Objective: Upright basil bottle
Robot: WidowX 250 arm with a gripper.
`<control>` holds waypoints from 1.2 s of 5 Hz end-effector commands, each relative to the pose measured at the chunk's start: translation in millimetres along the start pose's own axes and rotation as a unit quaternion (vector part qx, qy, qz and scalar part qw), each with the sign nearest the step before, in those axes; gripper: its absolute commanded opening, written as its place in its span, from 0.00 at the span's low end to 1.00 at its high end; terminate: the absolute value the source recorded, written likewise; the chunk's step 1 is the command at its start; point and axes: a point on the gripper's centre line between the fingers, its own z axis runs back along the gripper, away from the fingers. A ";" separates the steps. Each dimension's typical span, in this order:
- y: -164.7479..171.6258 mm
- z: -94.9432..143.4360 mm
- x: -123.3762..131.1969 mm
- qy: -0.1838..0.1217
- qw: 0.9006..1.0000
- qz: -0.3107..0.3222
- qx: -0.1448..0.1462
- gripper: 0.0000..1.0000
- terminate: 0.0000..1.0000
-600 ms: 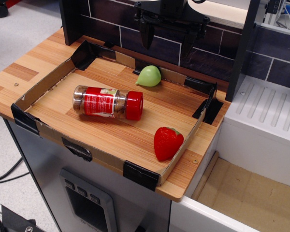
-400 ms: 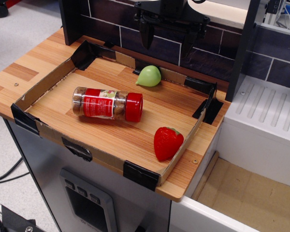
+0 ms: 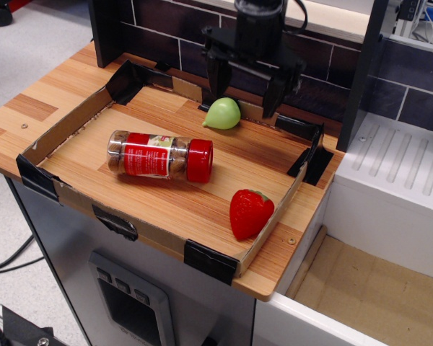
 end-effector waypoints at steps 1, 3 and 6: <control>17.1 26.2 -16.0 -0.041 0.972 -0.229 -0.045 1.00 0.00; 14.6 13.7 -22.1 -0.015 0.883 -0.464 -0.069 1.00 0.00; 1.2 -16.8 -44.3 -0.016 0.831 -0.555 -0.033 1.00 0.00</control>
